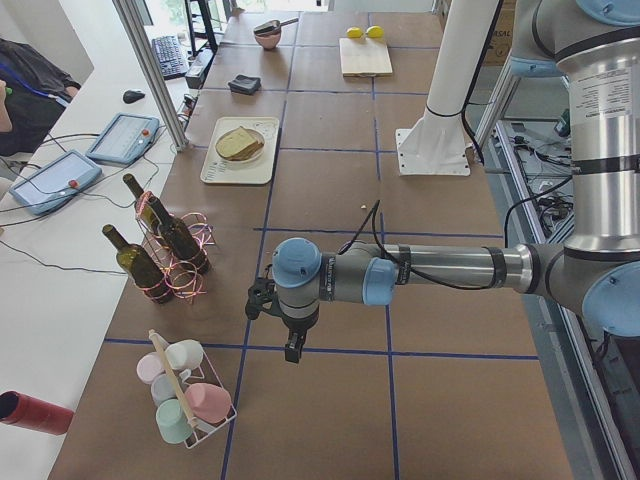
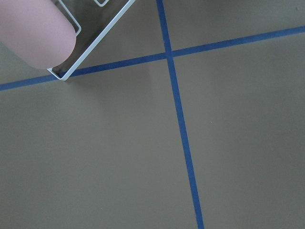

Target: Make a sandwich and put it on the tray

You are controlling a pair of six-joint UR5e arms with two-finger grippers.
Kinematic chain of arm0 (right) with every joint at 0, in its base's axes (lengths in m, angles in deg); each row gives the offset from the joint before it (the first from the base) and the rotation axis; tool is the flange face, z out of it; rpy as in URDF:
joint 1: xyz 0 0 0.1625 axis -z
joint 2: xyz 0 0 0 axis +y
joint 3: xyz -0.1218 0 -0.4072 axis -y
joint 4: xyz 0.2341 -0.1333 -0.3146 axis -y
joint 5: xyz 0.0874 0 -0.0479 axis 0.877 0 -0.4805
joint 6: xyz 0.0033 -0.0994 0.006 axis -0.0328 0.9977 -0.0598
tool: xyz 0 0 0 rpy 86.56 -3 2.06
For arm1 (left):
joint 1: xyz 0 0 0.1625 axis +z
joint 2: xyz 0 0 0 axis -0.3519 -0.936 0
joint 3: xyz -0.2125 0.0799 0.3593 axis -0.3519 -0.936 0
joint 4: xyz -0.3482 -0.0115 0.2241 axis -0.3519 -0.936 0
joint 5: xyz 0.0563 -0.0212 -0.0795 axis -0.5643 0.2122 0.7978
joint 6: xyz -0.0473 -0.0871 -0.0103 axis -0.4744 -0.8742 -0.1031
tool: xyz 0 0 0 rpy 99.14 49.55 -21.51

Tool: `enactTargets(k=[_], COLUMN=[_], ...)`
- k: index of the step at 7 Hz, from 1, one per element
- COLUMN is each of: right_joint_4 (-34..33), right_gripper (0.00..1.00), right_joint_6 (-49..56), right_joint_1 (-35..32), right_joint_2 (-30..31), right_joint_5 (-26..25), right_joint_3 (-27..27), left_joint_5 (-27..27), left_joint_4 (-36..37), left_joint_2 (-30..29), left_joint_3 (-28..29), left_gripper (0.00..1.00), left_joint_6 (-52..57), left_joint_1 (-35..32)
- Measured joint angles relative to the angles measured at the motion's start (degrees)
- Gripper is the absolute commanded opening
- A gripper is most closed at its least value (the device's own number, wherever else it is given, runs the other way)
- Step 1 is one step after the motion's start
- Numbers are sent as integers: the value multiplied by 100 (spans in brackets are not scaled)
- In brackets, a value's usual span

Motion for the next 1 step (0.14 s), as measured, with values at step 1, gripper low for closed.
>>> enactTargets(k=[1], right_joint_4=[0], right_gripper=[100], right_joint_6=[4], right_joint_1=[0], right_joint_2=[0], right_joint_5=[4], right_joint_3=[0], left_joint_5=[0], left_joint_4=[0], left_joint_2=[0], left_joint_3=[-4], left_gripper=[100], left_joint_6=[0], left_joint_1=[-16])
